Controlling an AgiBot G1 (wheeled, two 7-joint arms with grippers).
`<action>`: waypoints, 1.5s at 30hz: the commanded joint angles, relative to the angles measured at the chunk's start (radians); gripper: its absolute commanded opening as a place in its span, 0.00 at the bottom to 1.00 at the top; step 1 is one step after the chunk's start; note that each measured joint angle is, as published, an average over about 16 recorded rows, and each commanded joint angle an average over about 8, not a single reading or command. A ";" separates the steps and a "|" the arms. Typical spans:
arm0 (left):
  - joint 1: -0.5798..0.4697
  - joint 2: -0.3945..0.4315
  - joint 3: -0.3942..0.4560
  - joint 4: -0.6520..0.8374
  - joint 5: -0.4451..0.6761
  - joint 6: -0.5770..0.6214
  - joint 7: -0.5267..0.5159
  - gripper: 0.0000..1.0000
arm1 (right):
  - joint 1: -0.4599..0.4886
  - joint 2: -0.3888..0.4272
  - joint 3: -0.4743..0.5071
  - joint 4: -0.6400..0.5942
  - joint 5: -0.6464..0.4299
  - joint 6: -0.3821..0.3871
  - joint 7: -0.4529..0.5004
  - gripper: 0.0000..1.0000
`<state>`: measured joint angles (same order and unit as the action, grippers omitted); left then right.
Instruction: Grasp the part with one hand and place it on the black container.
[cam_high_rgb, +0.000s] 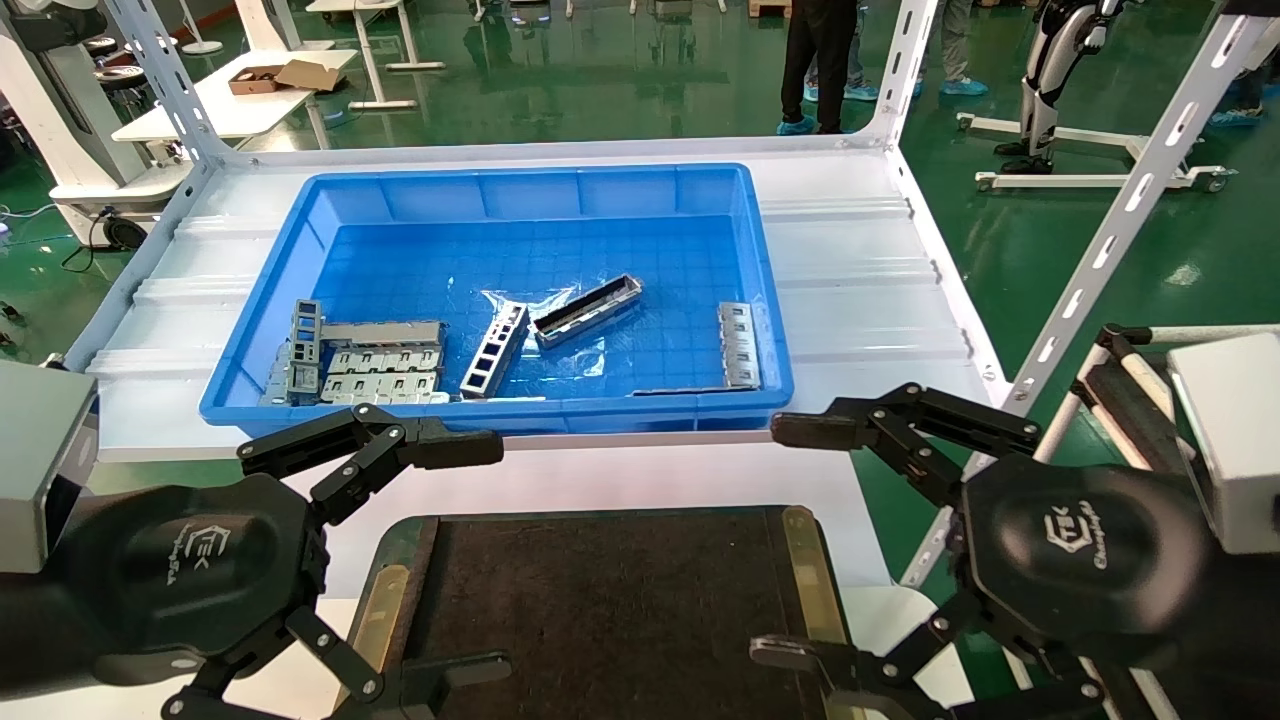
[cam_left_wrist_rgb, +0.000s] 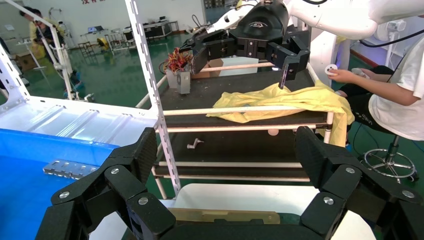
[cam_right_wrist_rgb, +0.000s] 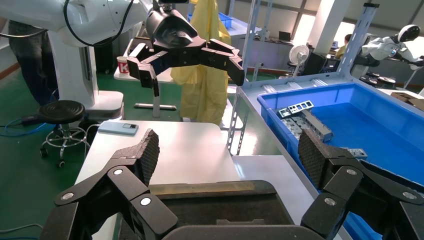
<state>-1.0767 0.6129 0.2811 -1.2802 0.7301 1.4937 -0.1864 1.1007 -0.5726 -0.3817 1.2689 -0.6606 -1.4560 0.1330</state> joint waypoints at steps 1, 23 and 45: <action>0.000 0.000 0.000 0.000 0.000 0.000 0.000 1.00 | 0.000 0.000 0.000 0.000 0.000 0.000 0.000 1.00; 0.000 0.000 0.000 0.000 0.000 0.000 0.000 1.00 | 0.000 0.000 0.000 0.000 0.000 0.000 0.000 1.00; -0.084 0.069 0.034 0.010 0.162 -0.194 -0.013 1.00 | 0.000 0.000 0.000 0.000 0.000 0.000 0.000 1.00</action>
<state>-1.1695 0.6908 0.3214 -1.2579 0.8988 1.3011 -0.2027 1.1010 -0.5726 -0.3819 1.2685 -0.6605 -1.4562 0.1328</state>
